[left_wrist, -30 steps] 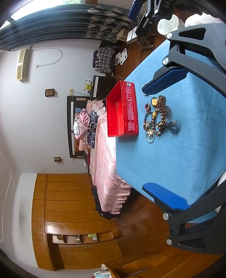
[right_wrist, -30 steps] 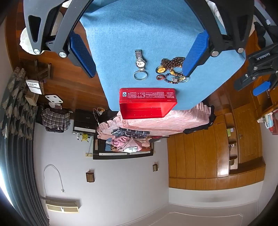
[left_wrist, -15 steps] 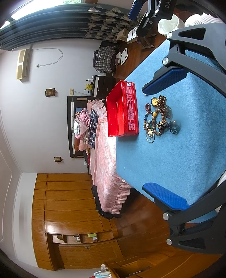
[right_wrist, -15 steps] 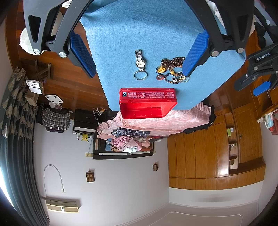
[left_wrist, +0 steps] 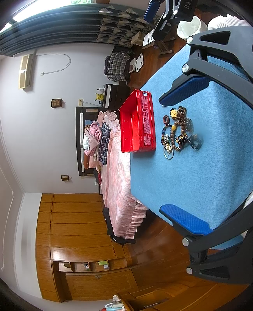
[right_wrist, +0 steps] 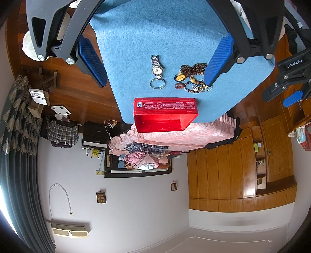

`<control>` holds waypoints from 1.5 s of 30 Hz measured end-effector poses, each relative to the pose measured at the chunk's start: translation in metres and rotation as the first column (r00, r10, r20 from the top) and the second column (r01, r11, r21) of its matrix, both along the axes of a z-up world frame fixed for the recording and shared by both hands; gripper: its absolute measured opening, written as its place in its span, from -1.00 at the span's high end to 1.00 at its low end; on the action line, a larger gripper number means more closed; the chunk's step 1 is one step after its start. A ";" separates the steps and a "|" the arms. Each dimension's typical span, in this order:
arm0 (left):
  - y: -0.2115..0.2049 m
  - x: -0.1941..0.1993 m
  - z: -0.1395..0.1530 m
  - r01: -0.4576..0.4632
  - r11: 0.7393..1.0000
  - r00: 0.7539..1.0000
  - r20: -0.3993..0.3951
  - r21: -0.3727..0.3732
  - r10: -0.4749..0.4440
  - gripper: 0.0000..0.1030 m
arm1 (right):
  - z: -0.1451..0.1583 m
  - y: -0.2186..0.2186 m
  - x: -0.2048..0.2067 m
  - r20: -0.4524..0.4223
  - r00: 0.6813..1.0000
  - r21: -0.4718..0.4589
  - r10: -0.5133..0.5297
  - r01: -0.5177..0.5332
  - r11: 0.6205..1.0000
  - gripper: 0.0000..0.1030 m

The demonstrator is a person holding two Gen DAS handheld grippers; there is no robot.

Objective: Organize jewelry

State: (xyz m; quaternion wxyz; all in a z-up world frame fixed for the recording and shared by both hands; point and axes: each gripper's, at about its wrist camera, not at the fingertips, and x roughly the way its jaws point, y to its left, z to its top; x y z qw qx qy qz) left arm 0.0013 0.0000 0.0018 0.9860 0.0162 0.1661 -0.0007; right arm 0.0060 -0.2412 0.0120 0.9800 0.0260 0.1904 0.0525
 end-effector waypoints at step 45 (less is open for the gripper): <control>0.008 0.006 0.003 -0.003 1.000 1.000 -0.009 0.004 0.003 -0.90 | -0.004 0.000 0.004 0.001 1.000 0.003 0.002 -0.002 1.000 -0.88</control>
